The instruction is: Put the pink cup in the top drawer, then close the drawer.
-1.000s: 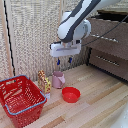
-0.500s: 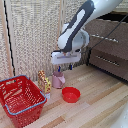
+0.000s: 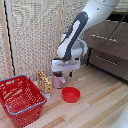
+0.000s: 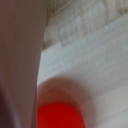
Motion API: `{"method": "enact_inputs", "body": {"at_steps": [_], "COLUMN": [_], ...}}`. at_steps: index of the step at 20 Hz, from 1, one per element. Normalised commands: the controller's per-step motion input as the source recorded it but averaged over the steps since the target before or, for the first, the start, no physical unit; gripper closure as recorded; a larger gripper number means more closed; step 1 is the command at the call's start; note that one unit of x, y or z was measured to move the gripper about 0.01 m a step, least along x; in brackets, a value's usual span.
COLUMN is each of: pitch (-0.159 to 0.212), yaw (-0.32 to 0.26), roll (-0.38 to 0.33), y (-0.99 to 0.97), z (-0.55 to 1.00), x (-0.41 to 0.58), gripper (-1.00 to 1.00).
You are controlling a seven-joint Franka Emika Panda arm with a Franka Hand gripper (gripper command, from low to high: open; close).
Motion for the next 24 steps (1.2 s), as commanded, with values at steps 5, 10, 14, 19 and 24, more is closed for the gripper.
{"method": "enact_inputs", "body": {"at_steps": [5, 10, 14, 19, 24], "pitch": [0.010, 0.019, 0.000, 0.001, 0.020], "yaw": [0.006, 0.027, 0.014, 0.009, 0.008], "roll": [-0.047, -0.028, -0.027, -0.024, -0.029], "y": [0.14, 0.11, 0.15, 0.15, 0.04], "z": [-0.10, -0.04, -0.01, 0.00, 0.15], "x": [0.048, 0.035, 0.196, 0.194, 0.195], "gripper": [1.00, 1.00, 1.00, 1.00, 1.00]}}
